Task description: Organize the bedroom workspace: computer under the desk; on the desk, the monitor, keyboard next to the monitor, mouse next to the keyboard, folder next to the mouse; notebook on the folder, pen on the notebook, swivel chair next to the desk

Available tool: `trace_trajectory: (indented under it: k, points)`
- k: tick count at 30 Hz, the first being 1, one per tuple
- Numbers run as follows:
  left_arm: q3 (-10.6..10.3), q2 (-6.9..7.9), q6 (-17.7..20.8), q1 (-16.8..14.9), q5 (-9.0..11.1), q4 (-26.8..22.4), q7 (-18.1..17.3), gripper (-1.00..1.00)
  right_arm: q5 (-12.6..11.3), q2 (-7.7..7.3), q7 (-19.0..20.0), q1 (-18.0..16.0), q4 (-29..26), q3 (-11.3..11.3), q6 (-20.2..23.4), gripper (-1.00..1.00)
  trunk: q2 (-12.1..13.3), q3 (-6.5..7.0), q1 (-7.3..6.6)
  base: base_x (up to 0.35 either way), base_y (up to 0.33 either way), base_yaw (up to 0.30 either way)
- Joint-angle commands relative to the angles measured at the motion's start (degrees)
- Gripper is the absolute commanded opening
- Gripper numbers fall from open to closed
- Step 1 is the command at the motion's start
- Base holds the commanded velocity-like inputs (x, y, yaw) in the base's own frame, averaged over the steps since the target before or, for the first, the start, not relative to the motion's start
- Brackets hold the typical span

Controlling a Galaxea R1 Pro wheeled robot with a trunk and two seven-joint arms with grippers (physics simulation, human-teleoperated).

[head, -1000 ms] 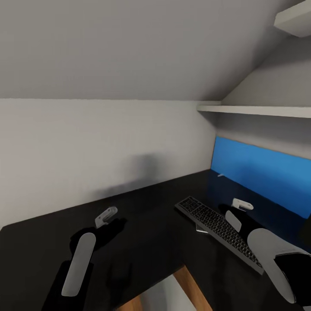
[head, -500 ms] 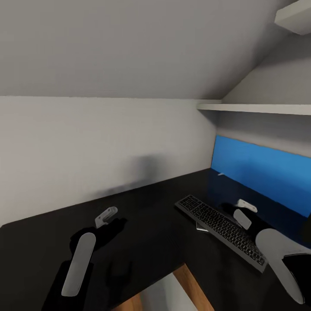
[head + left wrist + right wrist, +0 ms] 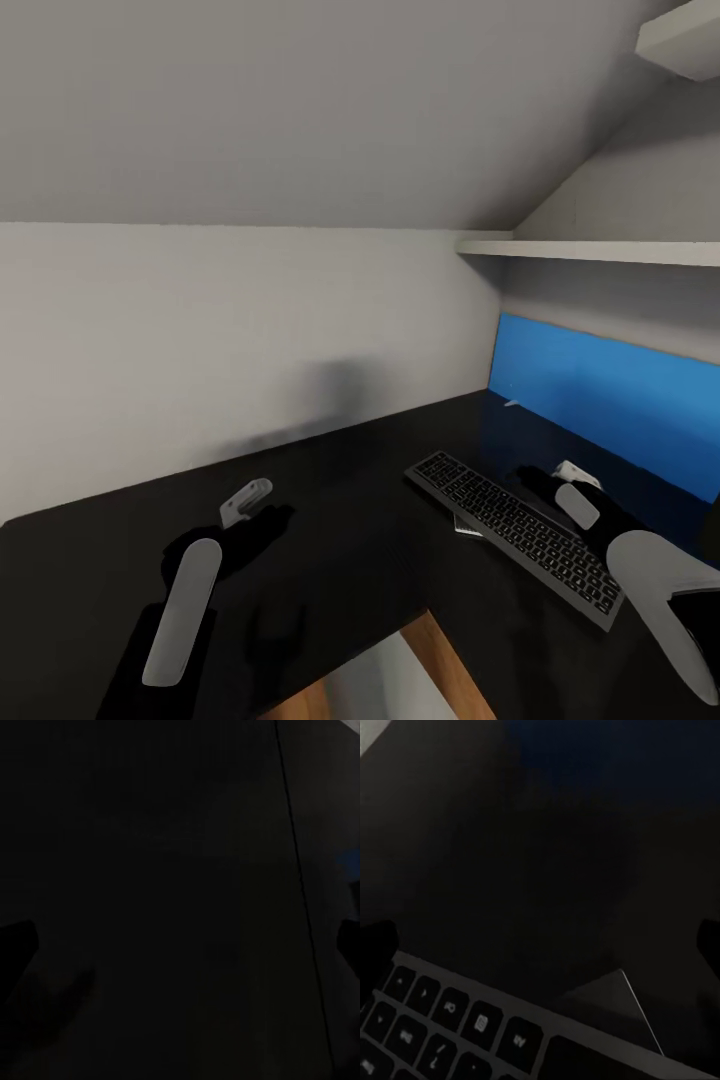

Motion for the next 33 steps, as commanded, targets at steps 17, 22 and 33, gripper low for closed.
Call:
trace_trajectory:
  k: [17,22,33]
  points:
    - [-0.2,-0.10,0.0,0.0,0.5,-0.1,0.6,1.00,-0.6,-0.06,-0.2,0.0,0.8,0.5,0.3,1.00,-1.2,-0.60,0.66,0.000,0.000,0.000]
    - [-0.1,-0.15,0.0,0.0,0.5,-0.1,0.6,1.00,-0.6,-0.06,-0.2,0.1,1.1,0.5,0.2,1.00,-3.2,-1.50,1.75,0.000,0.000,0.000]
    - [0.0,-0.10,0.0,0.0,0.5,0.0,0.6,1.00,-0.5,0.10,-0.1,0.1,1.2,0.6,0.2,1.00,-7.7,-3.48,4.17,0.000,0.000,0.000]
